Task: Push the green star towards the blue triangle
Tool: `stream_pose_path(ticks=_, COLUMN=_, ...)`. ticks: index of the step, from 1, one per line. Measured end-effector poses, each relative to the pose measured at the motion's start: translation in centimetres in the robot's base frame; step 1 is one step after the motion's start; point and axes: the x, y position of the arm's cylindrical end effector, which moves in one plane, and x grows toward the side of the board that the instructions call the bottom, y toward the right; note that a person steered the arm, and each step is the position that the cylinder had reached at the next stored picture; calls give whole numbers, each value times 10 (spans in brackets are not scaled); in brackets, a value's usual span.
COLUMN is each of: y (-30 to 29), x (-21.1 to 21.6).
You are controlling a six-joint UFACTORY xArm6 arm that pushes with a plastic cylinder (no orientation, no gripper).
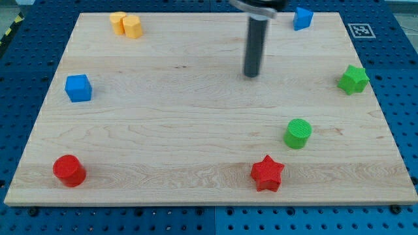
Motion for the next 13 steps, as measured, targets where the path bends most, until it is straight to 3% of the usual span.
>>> stream_pose_path(ticks=2, y=100, x=65)
stream_pose_path(ticks=4, y=186, x=87)
stream_pose_path(ticks=9, y=171, x=0)
stream_pose_path(ticks=10, y=171, x=41)
stream_pose_path(ticks=11, y=163, x=45)
stream_pose_path(ticks=13, y=160, x=-5)
